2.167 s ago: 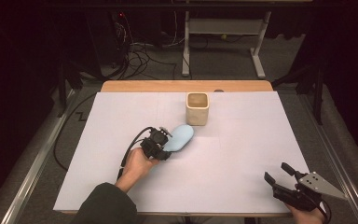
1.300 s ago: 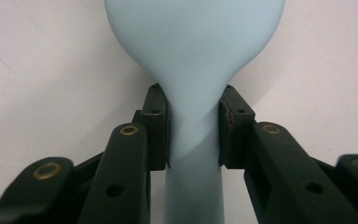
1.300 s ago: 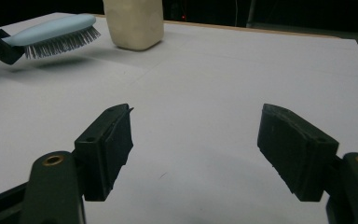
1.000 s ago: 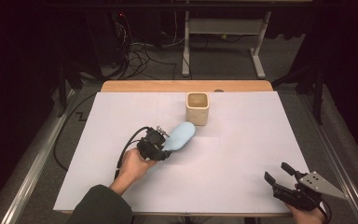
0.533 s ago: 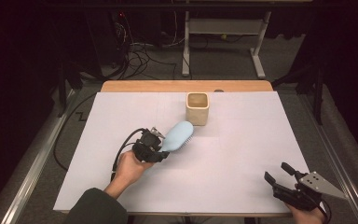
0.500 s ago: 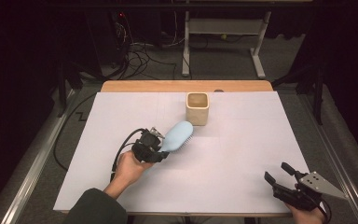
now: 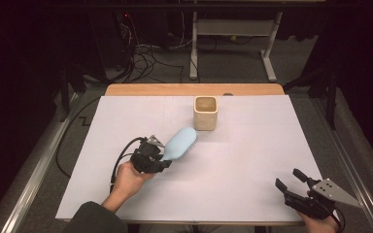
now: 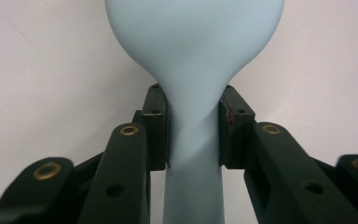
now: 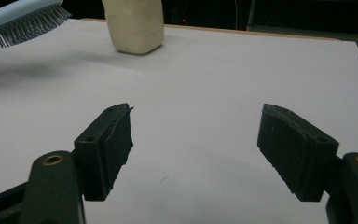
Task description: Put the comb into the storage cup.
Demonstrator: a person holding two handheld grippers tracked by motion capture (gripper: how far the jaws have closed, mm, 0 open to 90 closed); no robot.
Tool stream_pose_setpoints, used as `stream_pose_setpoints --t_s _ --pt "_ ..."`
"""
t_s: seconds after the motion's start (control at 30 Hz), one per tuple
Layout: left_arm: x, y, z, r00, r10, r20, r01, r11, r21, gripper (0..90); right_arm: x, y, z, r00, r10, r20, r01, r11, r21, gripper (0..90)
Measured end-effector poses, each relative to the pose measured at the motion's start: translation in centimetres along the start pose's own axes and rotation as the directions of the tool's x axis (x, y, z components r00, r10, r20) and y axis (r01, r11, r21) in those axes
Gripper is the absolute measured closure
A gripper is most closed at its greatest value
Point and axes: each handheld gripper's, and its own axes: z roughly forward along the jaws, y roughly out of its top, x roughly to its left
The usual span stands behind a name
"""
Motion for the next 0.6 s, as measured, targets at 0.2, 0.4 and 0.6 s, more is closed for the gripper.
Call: stream_pose_setpoints --t_s 0.2,0.4,0.6 --pt "0.1 -0.8 -0.5 1.0000 -0.002 -0.007 0.002 0.9999 -0.013 69.1 0.0 0.0 0.0 1.0000 -0.001 0.000 0.001 1.000 -0.001 26.5" --pt "0.0 -1.7 -1.2 1.0000 -0.008 -0.002 0.007 0.9992 -0.039 69.2 0.0 0.0 0.1 1.0000 -0.002 0.000 0.002 1.000 -0.002 26.4" --pt "-0.3 -2.5 -1.5 0.9999 -0.014 0.002 0.014 0.9980 -0.061 69.1 0.1 0.0 0.2 1.0000 -0.007 0.001 0.007 1.000 0.001 26.2"
